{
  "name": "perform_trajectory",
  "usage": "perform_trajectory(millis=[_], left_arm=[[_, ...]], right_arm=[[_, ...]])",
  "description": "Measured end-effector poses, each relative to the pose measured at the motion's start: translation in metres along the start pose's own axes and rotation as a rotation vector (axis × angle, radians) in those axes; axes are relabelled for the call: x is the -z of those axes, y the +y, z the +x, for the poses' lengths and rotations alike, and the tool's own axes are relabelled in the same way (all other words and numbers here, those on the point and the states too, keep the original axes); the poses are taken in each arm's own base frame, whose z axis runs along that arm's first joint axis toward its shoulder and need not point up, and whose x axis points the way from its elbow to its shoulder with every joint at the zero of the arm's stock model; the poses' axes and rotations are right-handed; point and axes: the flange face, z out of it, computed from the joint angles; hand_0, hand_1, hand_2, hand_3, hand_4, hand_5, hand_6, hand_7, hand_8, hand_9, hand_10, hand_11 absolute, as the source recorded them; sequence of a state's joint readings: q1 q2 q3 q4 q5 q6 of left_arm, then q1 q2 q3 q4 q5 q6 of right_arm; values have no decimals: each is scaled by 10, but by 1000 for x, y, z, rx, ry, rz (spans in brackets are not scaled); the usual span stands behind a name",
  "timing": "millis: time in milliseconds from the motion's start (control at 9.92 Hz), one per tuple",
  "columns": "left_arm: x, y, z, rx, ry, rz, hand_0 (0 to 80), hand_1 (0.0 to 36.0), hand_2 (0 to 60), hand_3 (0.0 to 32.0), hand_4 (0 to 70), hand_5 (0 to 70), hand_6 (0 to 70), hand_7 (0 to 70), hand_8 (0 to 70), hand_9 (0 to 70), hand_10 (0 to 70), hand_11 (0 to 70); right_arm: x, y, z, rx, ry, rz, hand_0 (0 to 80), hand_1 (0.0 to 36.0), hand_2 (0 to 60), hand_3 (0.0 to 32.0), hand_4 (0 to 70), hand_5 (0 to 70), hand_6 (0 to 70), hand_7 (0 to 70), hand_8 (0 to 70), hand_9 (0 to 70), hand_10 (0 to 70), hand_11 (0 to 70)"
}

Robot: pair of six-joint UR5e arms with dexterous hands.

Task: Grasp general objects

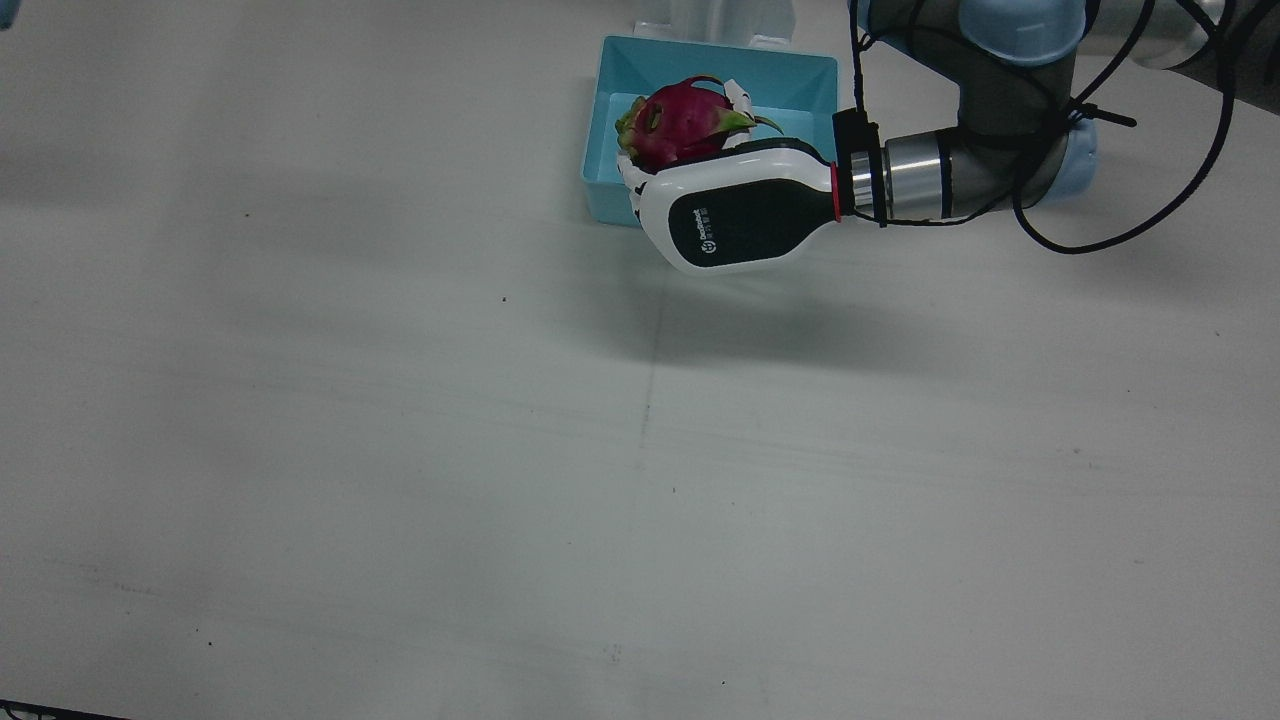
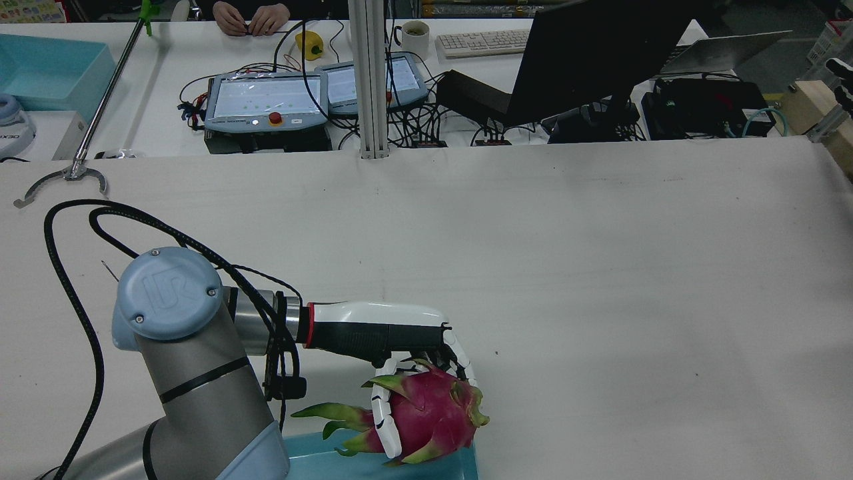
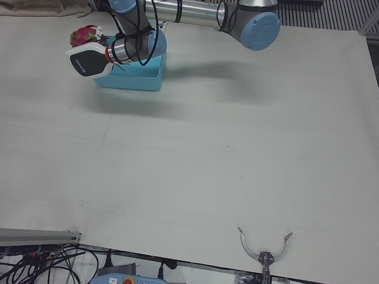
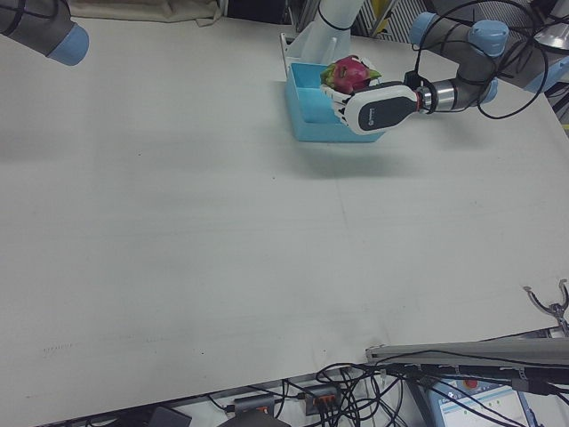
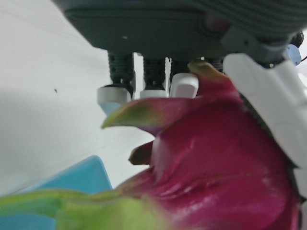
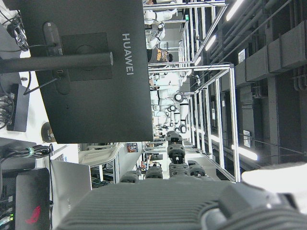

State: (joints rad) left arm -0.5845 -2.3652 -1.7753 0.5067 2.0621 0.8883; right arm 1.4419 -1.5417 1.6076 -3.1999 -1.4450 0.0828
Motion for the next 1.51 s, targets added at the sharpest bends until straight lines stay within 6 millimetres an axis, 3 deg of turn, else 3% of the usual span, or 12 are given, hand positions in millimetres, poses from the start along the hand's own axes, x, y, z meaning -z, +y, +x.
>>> perform_trajectory(millis=[101,202,302,403,605,806,907,1109,1310,1512], left_arm=[[-7,7,-9,10,-2,-28,450,0,50,0,698,367,534,700,457,473,412,566],[-14,16,-26,24,-12,-59,456,17,25,0,539,279,393,559,350,317,256,361],[-18,23,-41,35,-22,-81,459,50,20,0,381,224,260,441,231,174,147,209],[-19,27,-52,41,-29,-95,458,64,11,0,257,198,167,348,165,82,102,147],[-18,28,-58,41,-36,-111,442,68,28,0,137,203,147,352,167,88,126,184],[-16,27,-58,40,-42,-115,395,36,7,0,87,214,162,395,195,133,173,249],[-15,27,-57,41,-46,-114,376,11,0,0,88,209,165,409,198,139,157,225],[-12,25,-49,40,-57,-112,349,0,0,0,126,209,183,442,211,161,149,210],[1,13,-32,31,-51,-83,334,0,0,0,172,222,233,524,256,226,194,273],[9,5,-14,18,-37,-61,362,0,0,0,192,231,257,560,281,260,208,294]], right_arm=[[0,0,0,0,0,0,0,0,0,0,0,0,0,0,0,0,0,0],[0,0,0,0,0,0,0,0,0,0,0,0,0,0,0,0,0,0],[0,0,0,0,0,0,0,0,0,0,0,0,0,0,0,0,0,0],[0,0,0,0,0,0,0,0,0,0,0,0,0,0,0,0,0,0],[0,0,0,0,0,0,0,0,0,0,0,0,0,0,0,0,0,0],[0,0,0,0,0,0,0,0,0,0,0,0,0,0,0,0,0,0],[0,0,0,0,0,0,0,0,0,0,0,0,0,0,0,0,0,0],[0,0,0,0,1,0,0,0,0,0,0,0,0,0,0,0,0,0],[0,0,0,0,0,0,0,0,0,0,0,0,0,0,0,0,0,0],[0,0,0,0,0,0,0,0,0,0,0,0,0,0,0,0,0,0]])
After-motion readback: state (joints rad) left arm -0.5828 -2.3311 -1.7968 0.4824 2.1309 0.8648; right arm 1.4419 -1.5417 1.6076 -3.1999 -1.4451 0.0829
